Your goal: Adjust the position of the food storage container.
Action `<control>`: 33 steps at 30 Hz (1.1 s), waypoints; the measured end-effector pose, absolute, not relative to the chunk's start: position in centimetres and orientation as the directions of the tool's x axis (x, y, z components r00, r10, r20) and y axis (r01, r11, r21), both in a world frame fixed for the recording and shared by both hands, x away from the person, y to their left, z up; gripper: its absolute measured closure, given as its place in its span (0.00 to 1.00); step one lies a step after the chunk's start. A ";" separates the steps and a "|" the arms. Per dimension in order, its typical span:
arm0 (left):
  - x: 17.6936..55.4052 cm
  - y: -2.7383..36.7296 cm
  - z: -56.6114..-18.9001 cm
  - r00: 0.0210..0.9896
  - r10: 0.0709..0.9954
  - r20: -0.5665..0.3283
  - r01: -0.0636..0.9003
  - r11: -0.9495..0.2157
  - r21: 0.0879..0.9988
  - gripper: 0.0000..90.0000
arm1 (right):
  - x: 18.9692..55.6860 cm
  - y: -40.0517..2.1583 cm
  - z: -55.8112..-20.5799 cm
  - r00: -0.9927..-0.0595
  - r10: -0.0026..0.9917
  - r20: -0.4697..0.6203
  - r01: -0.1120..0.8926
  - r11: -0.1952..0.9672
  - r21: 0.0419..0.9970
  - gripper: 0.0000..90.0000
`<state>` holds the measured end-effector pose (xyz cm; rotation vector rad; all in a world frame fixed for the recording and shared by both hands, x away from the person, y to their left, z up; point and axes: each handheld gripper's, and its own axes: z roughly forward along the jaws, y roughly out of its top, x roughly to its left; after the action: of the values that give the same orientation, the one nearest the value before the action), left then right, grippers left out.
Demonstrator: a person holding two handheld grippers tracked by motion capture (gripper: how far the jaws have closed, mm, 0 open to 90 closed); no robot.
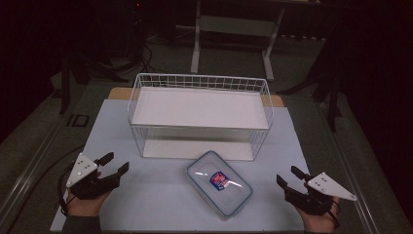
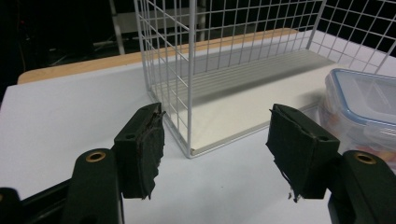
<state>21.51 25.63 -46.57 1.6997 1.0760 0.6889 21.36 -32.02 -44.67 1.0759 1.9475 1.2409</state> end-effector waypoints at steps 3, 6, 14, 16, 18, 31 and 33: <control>21.4 25.5 -46.5 0.456 0.890 -0.027 0.342 -0.147 0.928 0.41 | 21.3 -31.9 -44.7 -0.501 0.864 -0.047 0.319 0.235 0.918 0.43; 21.4 25.4 -46.5 0.461 0.887 -0.024 0.337 -0.150 0.929 0.41 | 21.2 -31.6 -44.6 -0.503 0.863 -0.053 0.317 0.241 0.917 0.43; 21.4 25.2 -46.4 0.473 0.881 -0.022 0.335 -0.156 0.929 0.42 | 21.1 -31.3 -44.6 -0.500 0.865 -0.050 0.320 0.238 0.917 0.46; 21.4 25.1 -46.4 0.478 0.878 -0.018 0.335 -0.163 0.928 0.42 | 21.1 -31.3 -44.6 -0.498 0.866 -0.047 0.321 0.235 0.918 0.46; 21.4 24.9 -46.4 0.482 0.876 -0.013 0.332 -0.169 0.928 0.42 | 21.1 -31.4 -44.6 -0.496 0.867 -0.045 0.322 0.232 0.918 0.46; 21.3 25.0 -46.3 0.490 0.871 -0.029 0.330 -0.155 0.931 0.45 | 20.9 -30.7 -44.5 -0.507 0.861 -0.040 0.334 0.239 0.912 0.53; 21.4 24.9 -46.3 0.499 0.866 -0.033 0.331 -0.155 0.931 0.47 | 20.7 -30.4 -44.4 -0.511 0.859 -0.034 0.340 0.238 0.910 0.55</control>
<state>21.40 24.90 -46.34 1.7214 1.0209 0.6549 20.73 -30.40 -44.41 1.0925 1.9714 1.2431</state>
